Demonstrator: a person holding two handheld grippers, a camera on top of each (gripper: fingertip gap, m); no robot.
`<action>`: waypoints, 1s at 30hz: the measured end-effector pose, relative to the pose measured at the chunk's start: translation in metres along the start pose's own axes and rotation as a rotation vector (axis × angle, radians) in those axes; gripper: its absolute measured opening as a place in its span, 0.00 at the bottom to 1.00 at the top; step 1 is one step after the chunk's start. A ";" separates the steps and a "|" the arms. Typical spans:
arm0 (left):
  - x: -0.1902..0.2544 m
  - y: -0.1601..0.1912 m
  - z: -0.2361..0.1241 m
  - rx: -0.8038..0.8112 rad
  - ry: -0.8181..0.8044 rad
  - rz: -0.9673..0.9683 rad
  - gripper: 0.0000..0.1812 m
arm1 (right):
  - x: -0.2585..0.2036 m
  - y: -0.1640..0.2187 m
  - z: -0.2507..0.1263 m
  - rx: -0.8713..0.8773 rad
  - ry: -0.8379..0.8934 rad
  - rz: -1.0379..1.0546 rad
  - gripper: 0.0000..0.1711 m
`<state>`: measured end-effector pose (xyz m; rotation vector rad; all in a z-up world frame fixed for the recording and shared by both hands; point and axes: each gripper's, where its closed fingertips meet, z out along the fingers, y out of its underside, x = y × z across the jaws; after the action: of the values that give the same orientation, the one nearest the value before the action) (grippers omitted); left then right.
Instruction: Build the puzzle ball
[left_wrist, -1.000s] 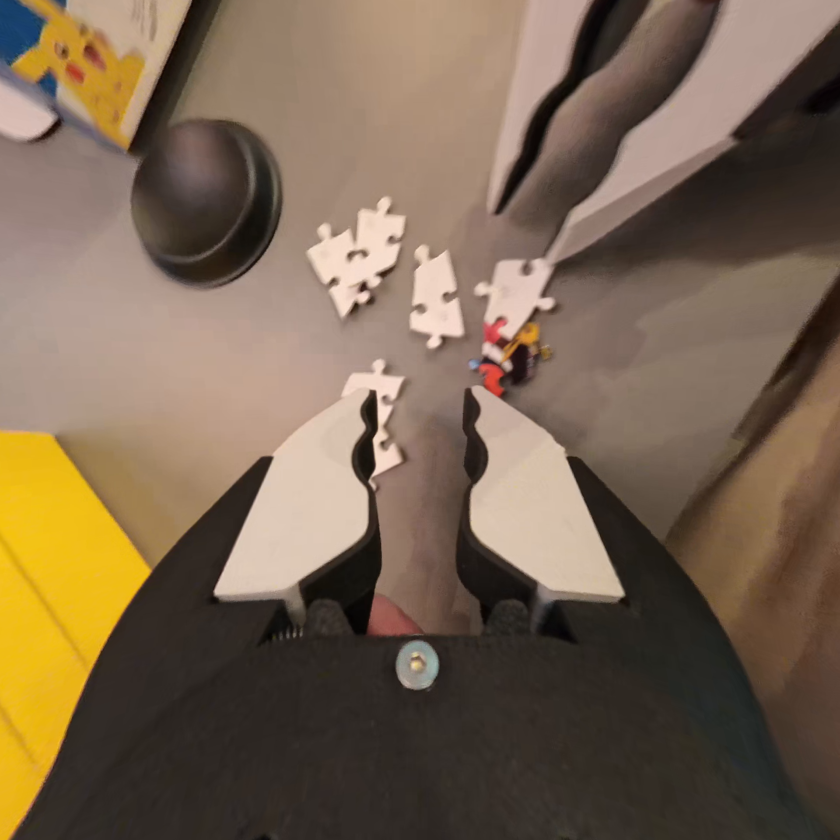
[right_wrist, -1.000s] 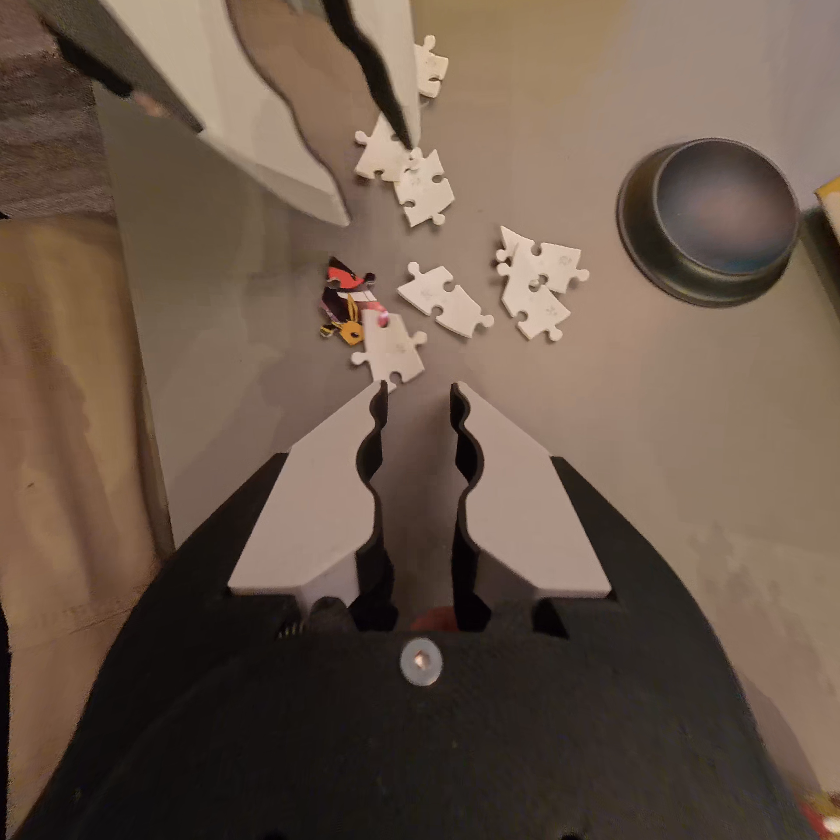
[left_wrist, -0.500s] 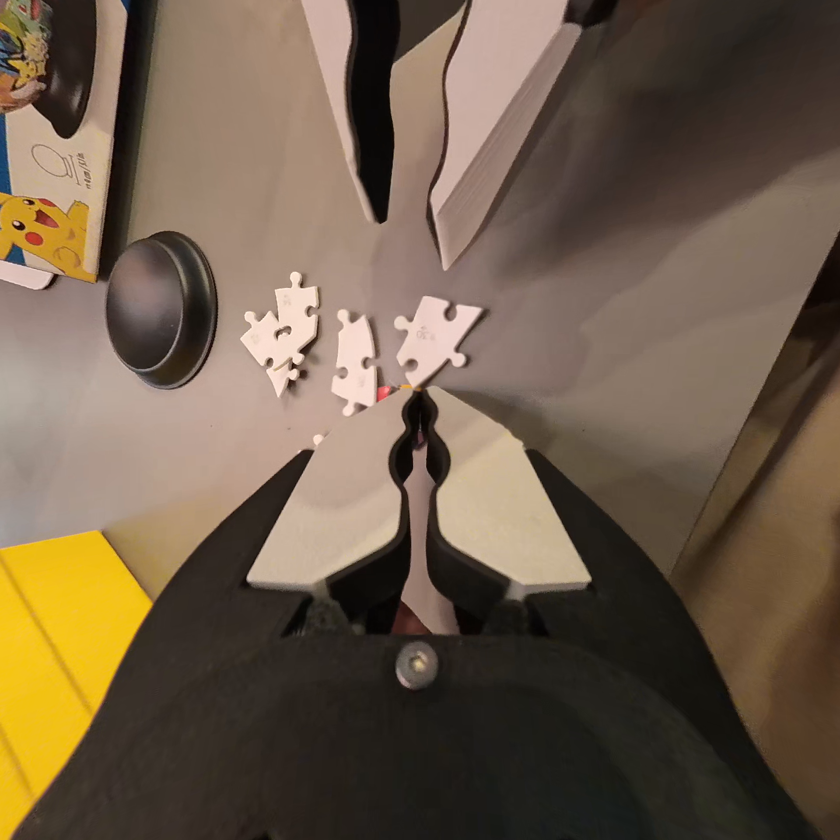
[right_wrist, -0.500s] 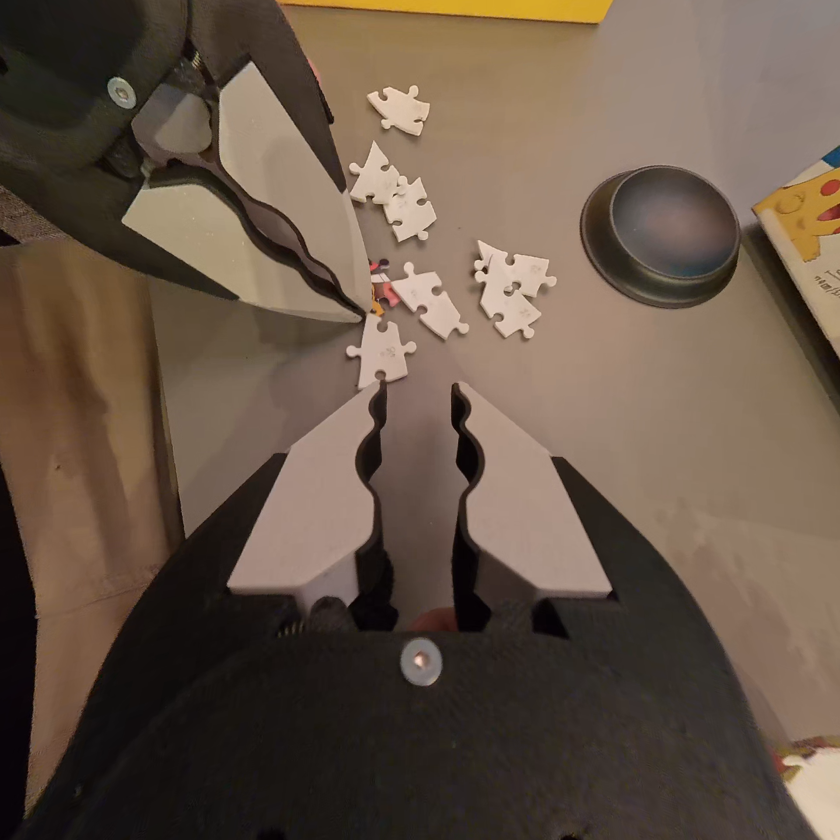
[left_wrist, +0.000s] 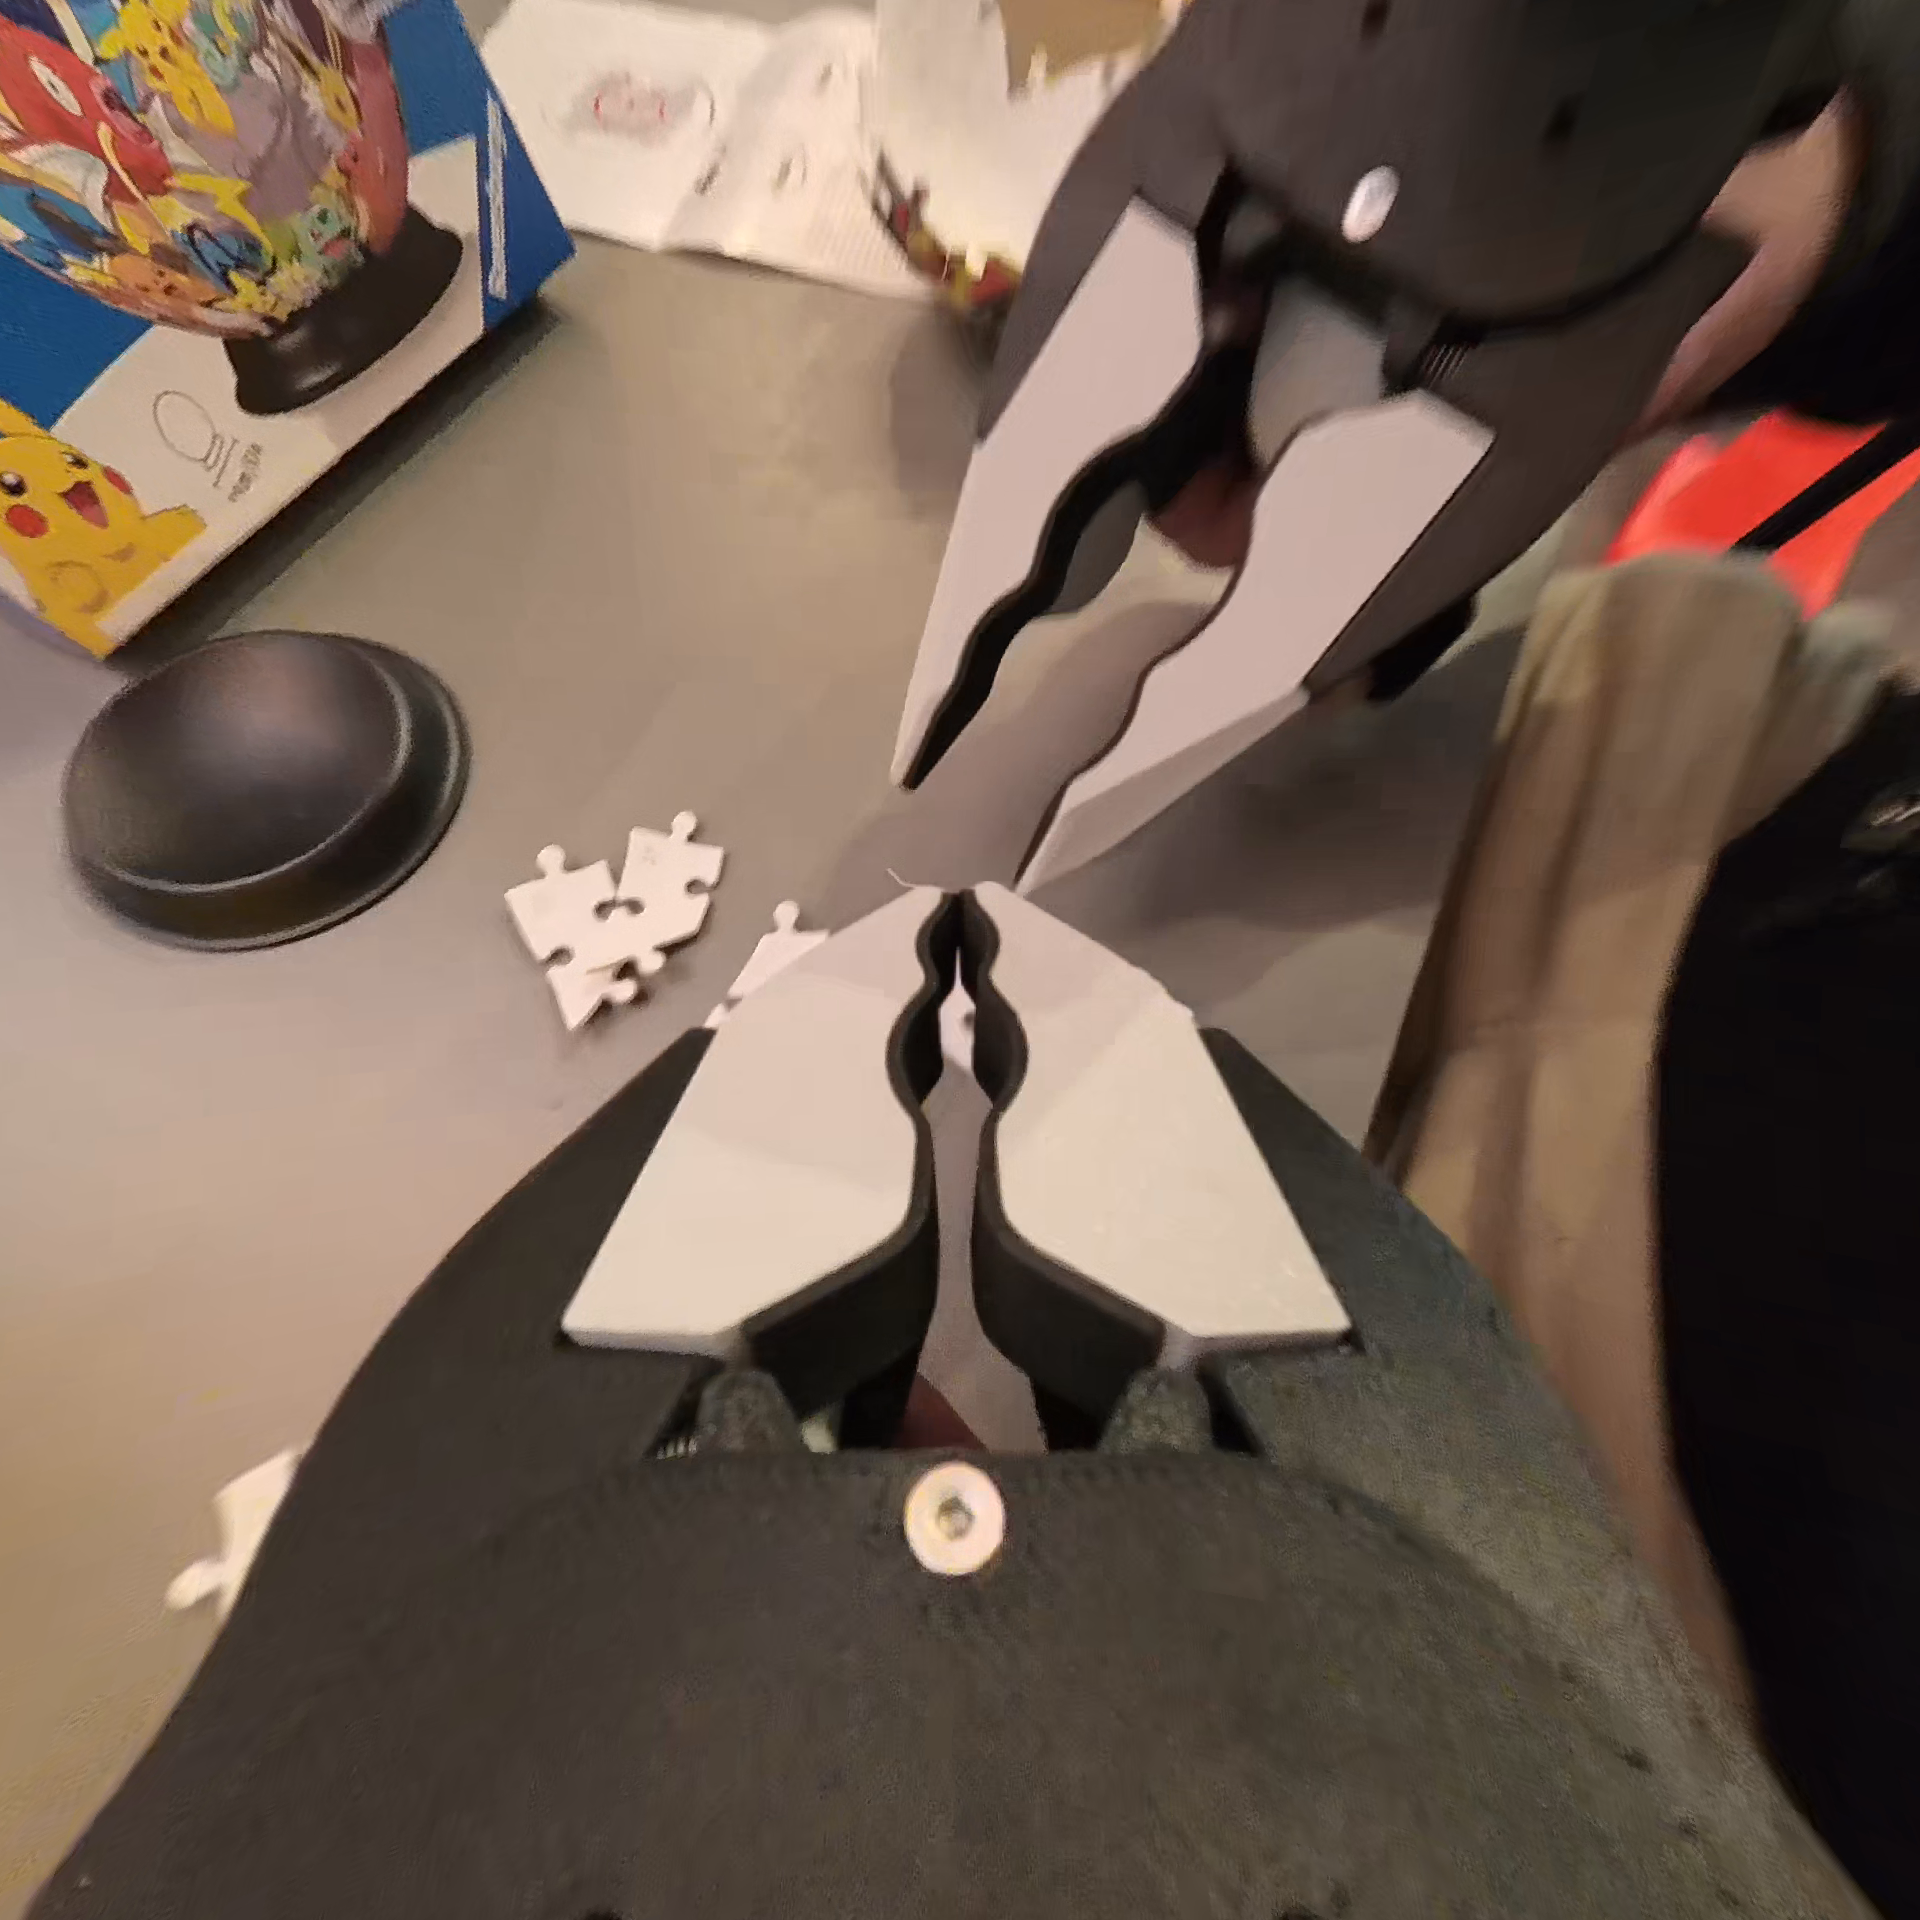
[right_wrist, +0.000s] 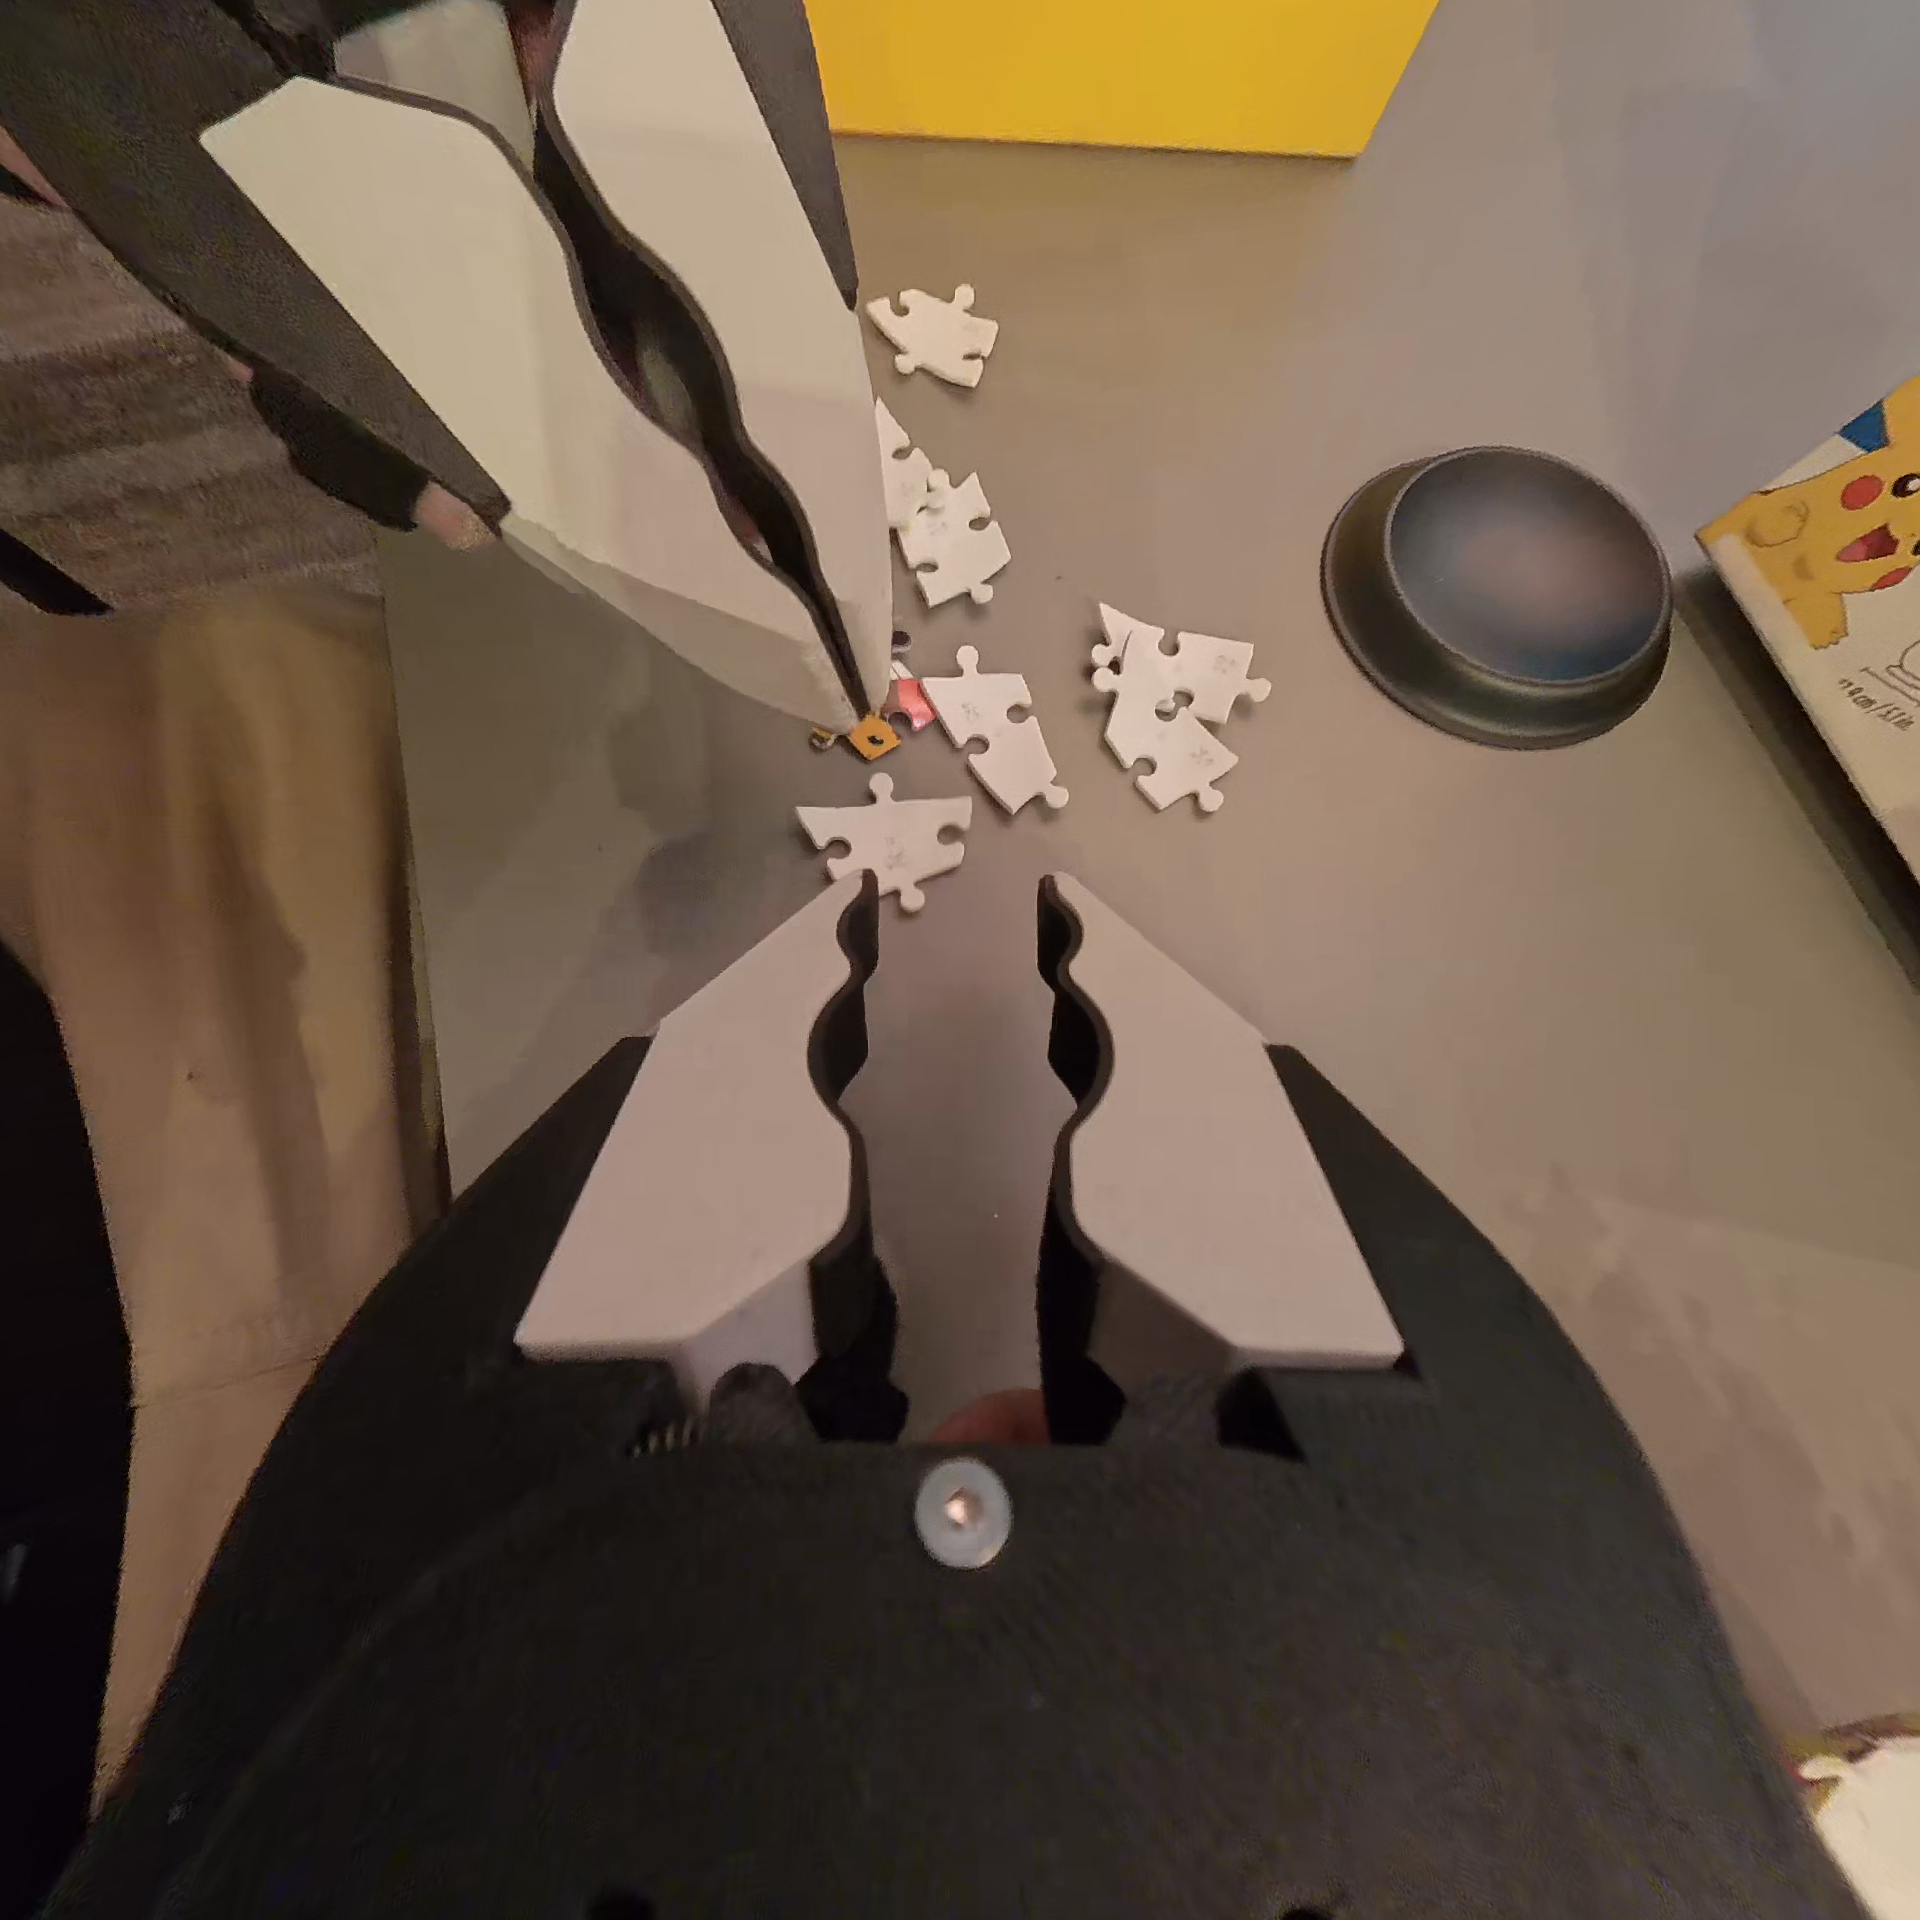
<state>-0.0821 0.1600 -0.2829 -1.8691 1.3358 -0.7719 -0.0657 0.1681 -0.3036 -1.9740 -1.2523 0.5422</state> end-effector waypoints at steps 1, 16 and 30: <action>0.003 -0.008 -0.001 0.047 0.040 -0.034 0.00 | -0.001 -0.002 0.000 0.012 -0.011 0.011 0.17; -0.035 0.028 -0.014 -0.168 -0.195 0.155 0.17 | 0.007 0.004 0.000 0.007 -0.005 0.037 0.19; -0.038 0.062 -0.001 -0.385 -0.236 0.307 0.00 | 0.009 0.007 -0.002 -0.001 0.002 0.020 0.19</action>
<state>-0.1270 0.1822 -0.3356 -1.9016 1.6461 -0.1374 -0.0563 0.1737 -0.3073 -1.9895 -1.2325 0.5497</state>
